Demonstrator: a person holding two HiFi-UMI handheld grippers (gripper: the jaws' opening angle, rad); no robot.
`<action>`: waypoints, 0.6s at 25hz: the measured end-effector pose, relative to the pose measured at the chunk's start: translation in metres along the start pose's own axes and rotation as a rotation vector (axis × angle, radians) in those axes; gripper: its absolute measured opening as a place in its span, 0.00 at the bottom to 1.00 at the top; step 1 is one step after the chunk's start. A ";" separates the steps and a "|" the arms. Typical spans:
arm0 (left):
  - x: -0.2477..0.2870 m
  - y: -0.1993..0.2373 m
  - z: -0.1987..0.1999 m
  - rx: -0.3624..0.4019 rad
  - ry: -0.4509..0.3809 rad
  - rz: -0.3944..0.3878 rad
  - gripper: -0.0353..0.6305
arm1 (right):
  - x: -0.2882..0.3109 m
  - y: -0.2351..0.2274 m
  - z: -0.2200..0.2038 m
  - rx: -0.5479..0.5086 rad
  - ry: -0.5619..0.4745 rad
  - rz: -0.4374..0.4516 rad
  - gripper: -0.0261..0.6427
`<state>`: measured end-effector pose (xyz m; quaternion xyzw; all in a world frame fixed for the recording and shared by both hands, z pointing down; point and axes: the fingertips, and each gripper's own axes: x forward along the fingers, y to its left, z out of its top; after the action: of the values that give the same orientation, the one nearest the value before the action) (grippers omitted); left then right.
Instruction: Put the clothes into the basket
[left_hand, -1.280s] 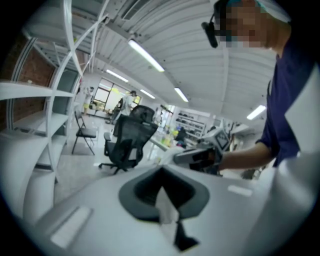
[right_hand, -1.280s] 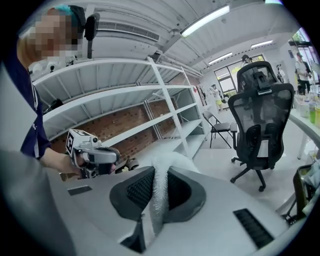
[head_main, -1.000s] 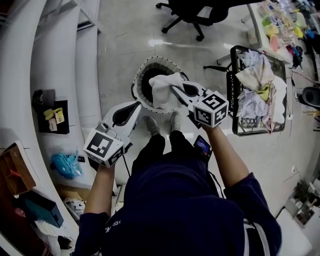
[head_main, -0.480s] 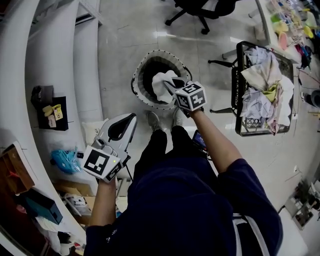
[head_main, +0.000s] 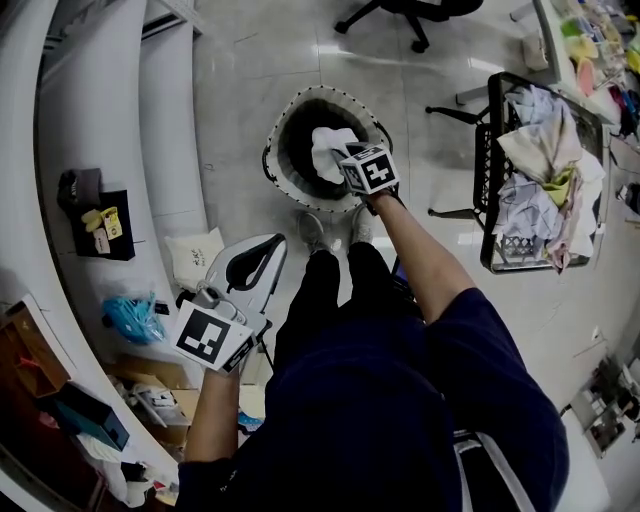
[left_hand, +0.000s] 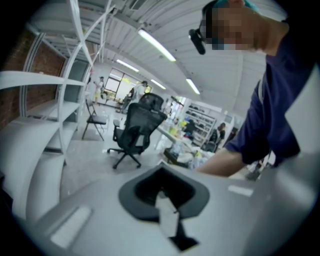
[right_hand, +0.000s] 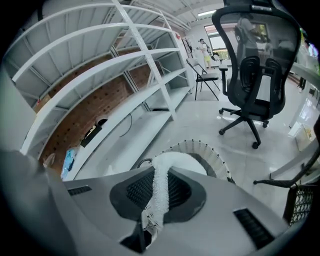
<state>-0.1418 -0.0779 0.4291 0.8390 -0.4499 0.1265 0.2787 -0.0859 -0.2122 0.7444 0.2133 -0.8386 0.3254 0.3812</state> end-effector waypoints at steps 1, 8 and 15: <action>0.003 0.002 -0.002 0.001 0.009 -0.001 0.06 | 0.006 -0.004 -0.004 0.002 0.012 -0.003 0.09; 0.025 0.012 -0.011 -0.032 0.019 -0.009 0.06 | 0.044 -0.031 -0.023 0.018 0.077 -0.029 0.09; 0.040 0.019 -0.033 -0.086 0.049 -0.008 0.06 | 0.071 -0.050 -0.047 0.025 0.141 -0.040 0.09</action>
<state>-0.1342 -0.0946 0.4808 0.8246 -0.4447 0.1263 0.3260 -0.0761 -0.2218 0.8426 0.2115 -0.8012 0.3424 0.4429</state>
